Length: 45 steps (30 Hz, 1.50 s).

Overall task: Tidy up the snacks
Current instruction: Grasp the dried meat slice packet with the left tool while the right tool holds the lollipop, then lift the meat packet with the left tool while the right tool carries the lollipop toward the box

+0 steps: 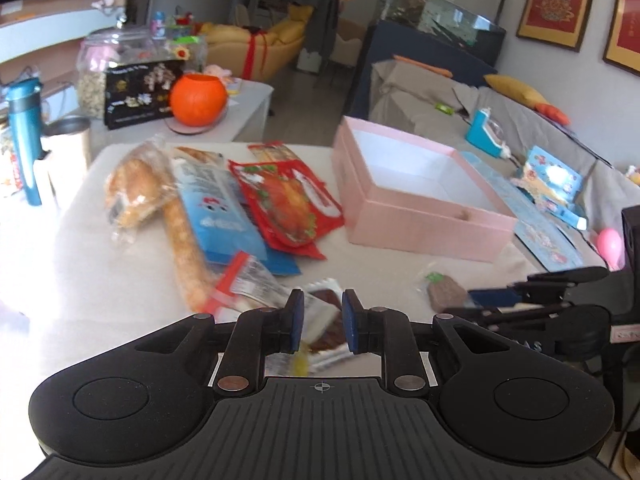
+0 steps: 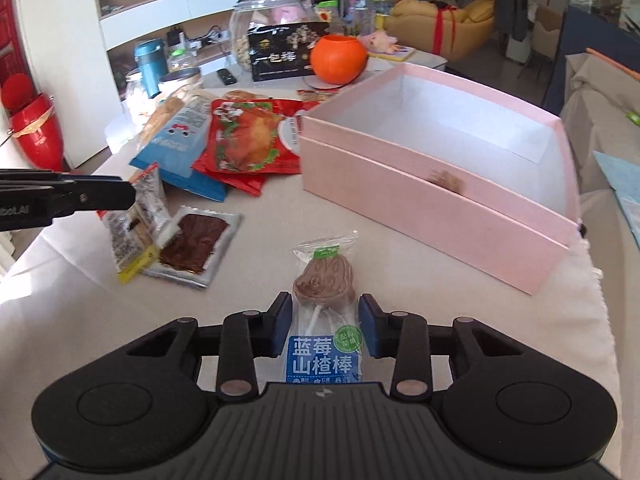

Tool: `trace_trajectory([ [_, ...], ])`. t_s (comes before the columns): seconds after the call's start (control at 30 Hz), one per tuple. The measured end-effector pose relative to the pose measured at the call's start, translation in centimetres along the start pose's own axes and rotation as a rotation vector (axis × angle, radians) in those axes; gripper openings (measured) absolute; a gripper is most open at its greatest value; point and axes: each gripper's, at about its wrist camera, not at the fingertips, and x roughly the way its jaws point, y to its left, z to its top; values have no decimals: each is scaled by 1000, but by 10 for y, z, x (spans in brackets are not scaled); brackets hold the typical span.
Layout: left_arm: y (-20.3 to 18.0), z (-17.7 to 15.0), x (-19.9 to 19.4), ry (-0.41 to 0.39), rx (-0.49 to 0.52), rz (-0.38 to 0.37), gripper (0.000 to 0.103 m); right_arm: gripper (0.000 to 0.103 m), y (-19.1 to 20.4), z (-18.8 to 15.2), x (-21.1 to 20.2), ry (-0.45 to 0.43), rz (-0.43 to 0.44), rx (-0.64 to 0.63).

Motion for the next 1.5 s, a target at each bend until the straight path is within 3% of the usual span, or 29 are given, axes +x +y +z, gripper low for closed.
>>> trace_trajectory([
  [0.1, -19, -9, 18, 53, 54, -14, 27, 37, -16, -8, -3, -30, -52, 55],
  [0.23, -15, -10, 23, 14, 60, 150, 27, 43, -25, -22, -4, -80, -83, 89],
  [0.3, -5, -5, 19, -4, 29, 206, 26, 50, -24, -26, -5, -99, -95, 77],
  [0.37, 3, 2, 18, 14, -16, 205, 26, 74, -25, -30, -4, -111, -127, 84],
  [0.43, 1, 4, 20, 31, -30, 168, 27, 77, -31, -29, -4, -106, -112, 109],
  [0.5, -8, 4, 26, 49, -5, 151, 27, 78, -32, -28, -3, -107, -96, 120],
  [0.57, -19, 1, 39, 85, 45, 185, 31, 79, -31, -29, -2, -106, -100, 114],
  [0.67, -32, 0, 48, 70, 75, 213, 31, 79, -29, -29, -2, -105, -107, 108],
  [0.8, -44, 2, 57, 75, 117, 181, 31, 81, -28, -29, -2, -103, -107, 112],
  [0.97, -46, 10, 66, 91, 87, 147, 31, 84, -27, -30, -1, -100, -118, 107],
  [1.17, -54, 15, 75, 85, 137, 165, 33, 86, -27, -30, 1, -99, -112, 107],
  [1.33, -58, 17, 77, 96, 134, 128, 37, 86, -27, -31, 0, -102, -112, 111],
  [1.5, -66, 16, 82, 80, 199, 148, 40, 86, -28, -31, 0, -104, -106, 117],
])
